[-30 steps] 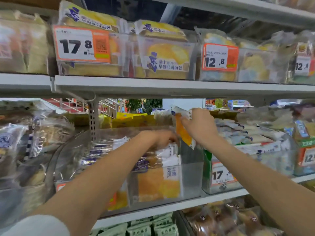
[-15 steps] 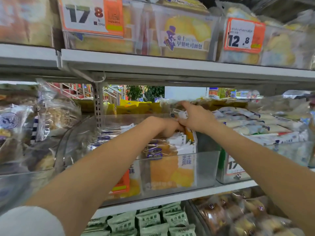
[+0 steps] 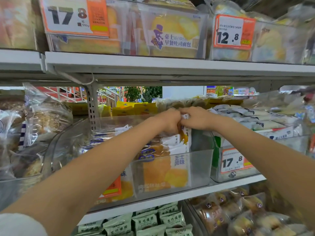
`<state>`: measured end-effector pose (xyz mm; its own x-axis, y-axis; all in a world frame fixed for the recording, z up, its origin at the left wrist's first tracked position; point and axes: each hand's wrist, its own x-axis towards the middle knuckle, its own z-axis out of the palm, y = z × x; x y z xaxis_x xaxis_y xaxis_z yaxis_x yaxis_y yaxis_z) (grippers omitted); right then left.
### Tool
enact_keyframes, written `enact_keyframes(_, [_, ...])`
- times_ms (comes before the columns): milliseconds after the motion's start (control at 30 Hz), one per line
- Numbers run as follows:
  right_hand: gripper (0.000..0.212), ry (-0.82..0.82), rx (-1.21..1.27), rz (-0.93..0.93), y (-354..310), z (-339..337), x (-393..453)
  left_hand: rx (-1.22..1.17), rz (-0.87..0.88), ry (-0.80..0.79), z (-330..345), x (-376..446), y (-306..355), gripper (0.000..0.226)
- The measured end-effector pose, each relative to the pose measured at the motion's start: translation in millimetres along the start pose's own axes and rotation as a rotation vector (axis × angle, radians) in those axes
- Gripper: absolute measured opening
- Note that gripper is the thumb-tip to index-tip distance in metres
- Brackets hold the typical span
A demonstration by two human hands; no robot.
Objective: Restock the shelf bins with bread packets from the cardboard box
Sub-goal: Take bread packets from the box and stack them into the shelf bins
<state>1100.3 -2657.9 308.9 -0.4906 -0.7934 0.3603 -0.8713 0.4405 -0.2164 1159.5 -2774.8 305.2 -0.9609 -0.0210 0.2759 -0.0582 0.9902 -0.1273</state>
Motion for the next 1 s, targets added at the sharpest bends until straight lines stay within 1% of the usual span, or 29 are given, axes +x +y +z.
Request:
enact_keyframes(33, [0.024,-0.015,0.016,-0.018,-1,-1,-3,0.04,-0.009,0.008,0,3,4,0.027])
enact_keyframes(100, [0.021,-0.064,-0.033,-0.04,-1,-4,-6,0.089,-0.021,0.04,0,2,10,0.022])
enact_keyframes(200, [0.03,-0.106,-0.096,-0.039,1,-7,-4,0.143,0.006,0.1,-1,-4,11,0.009])
enact_keyframes(267, [0.033,-0.108,-0.087,-0.036,1,-8,2,0.161,0.011,0.14,-5,-8,7,0.01])
enact_keyframes(300, [0.038,-0.113,-0.089,-0.035,1,-8,6,0.156,0.0,0.167,-10,-9,2,0.012])
enact_keyframes(367, [0.05,-0.14,-0.113,-0.021,1,-9,14,0.091,-0.034,0.232,-22,-11,-10,0.015])
enact_keyframes(400, [0.053,-0.153,-0.128,-0.017,1,-9,17,0.051,-0.034,0.251,-27,-11,-15,0.013])
enact_keyframes(467, [0.051,-0.19,-0.139,-0.014,1,-7,20,-0.007,0.015,0.232,-30,-12,-19,0.004])
enact_keyframes(533, [0.054,-0.255,-0.175,0.001,1,-2,21,-0.059,0.057,0.209,-21,-13,-12,0.003])
enact_keyframes(633, [0.073,-0.368,-0.239,0.025,1,-1,21,-0.17,0.051,0.203,-8,-12,-13,0.005])
enact_keyframes(667, [0.08,-0.406,-0.238,0.032,0,-4,21,-0.246,0.032,0.179,-9,-11,-17,0.008])
enact_keyframes(733, [0.095,-0.439,-0.182,0.062,1,-14,19,-0.455,-0.048,0.156,-13,-10,-30,0.012])
enact_keyframes(767, [0.1,-0.432,-0.152,0.087,1,-19,17,-0.504,-0.098,0.179,-13,-9,-36,0.016])
enact_keyframes(800, [0.101,-0.417,-0.147,0.097,1,-23,16,-0.494,-0.141,0.196,-12,-7,-41,0.021])
enact_keyframes(833, [0.099,-0.412,-0.177,0.096,1,-24,16,-0.454,-0.168,0.181,-9,-4,-45,0.026])
enact_keyframes(900, [0.09,-0.43,-0.265,0.063,0,-22,14,-0.353,-0.174,0.065,1,4,-49,0.037])
enact_keyframes(967, [0.079,-0.424,-0.354,0.025,-3,-15,12,-0.304,-0.137,-0.077,10,11,-48,0.044])
enact_keyframes(1000, [0.078,-0.408,-0.399,0.019,-4,-12,12,-0.295,-0.114,-0.136,14,15,-46,0.045])
